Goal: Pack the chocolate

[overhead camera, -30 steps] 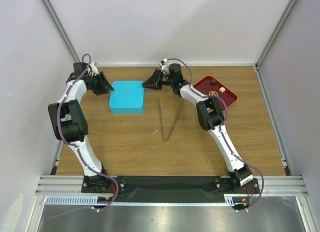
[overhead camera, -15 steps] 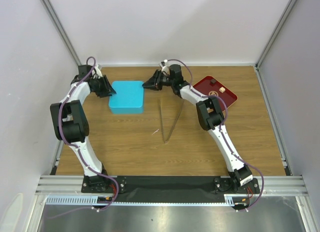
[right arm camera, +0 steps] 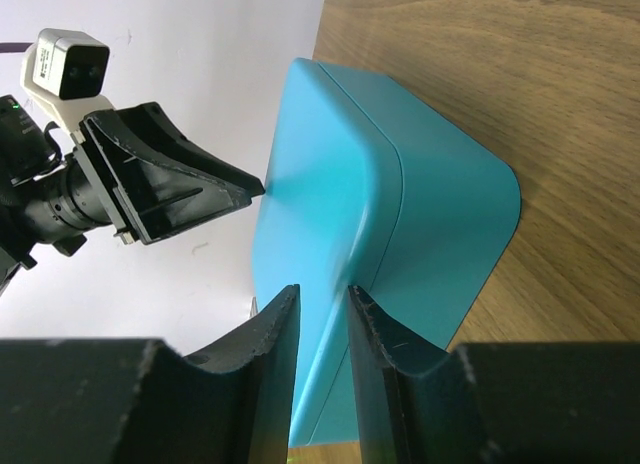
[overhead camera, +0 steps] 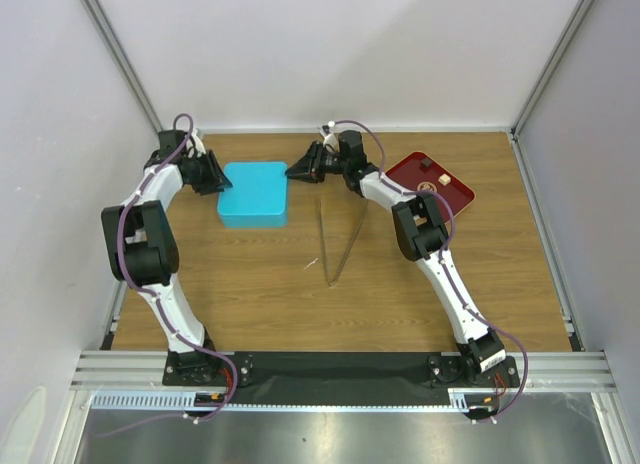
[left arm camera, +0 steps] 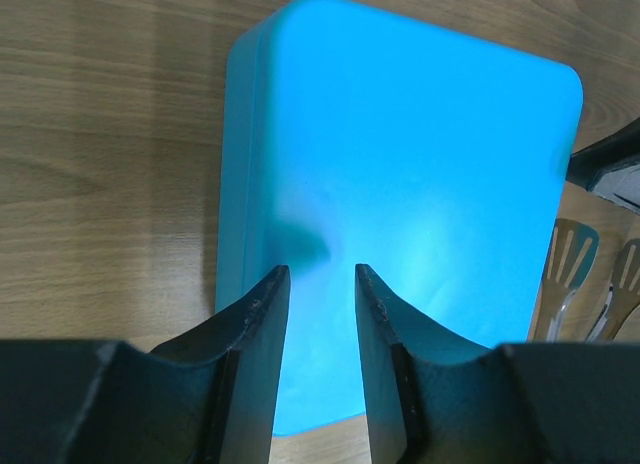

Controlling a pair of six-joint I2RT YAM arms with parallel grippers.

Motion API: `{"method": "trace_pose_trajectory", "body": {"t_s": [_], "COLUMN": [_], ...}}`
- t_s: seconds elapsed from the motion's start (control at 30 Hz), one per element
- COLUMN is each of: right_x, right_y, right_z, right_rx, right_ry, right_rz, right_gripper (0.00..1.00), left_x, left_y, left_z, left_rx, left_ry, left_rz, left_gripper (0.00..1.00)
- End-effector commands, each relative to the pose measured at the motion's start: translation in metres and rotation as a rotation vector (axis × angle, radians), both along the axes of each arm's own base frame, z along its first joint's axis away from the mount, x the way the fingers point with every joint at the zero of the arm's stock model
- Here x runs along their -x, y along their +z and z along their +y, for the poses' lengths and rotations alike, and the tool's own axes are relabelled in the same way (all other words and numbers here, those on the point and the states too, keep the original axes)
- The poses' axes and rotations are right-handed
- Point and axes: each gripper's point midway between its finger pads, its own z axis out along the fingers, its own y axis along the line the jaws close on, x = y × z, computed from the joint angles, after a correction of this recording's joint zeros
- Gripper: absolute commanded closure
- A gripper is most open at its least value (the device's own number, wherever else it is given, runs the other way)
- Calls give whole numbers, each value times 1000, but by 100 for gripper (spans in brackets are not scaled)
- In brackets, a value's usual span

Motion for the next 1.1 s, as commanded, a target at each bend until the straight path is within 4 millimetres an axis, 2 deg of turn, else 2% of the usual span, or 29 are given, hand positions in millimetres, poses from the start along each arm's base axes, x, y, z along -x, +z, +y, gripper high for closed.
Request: {"method": "trace_pose_trajectory", "body": {"t_s": [0.0,0.1,0.2,0.3,0.33,0.47,0.6,0.63,0.7,0.83,0.97,1.07], "right_x": [7,9,9,10,10,10,11,12,14,18,21,23], "right_y": [56,57,60,67,68,71,76,74,79,83,84,82], "right_z": [9,10,8,7,7,1,-6,-7,-8,-9,-10,-12], "right_rx": [-50,-52,-52,-54,-53,-47,-50,-49,-53,-52,-52,-42], "right_ry": [25,32,33,35,36,35,30,30,33,40,45,43], "right_rz": [-109,-107,-113,-121,-124,-131,-135,-132,-140,-148,-150,-154], "right_gripper": [69,69,69,69,69,69,70,71,71,71,71,71], "left_x": [20,23,21,18,14,27,42,48,49,59,72,72], "left_y": [-26,-27,-17,7,27,52,39,29,29,9,-18,-15], "left_z": [3,3,2,1,1,0,-2,-4,-8,-17,-1,-2], "left_rx": [-65,-83,-79,-77,-79,-88,-111,-105,-101,-94,-174,-169], "left_ry": [33,43,41,38,40,71,89,86,81,64,124,128], "left_rz": [99,105,78,29,-10,-22,2,23,8,40,139,128], "left_gripper": [60,60,60,58,57,56,59,60,64,66,72,72]}}
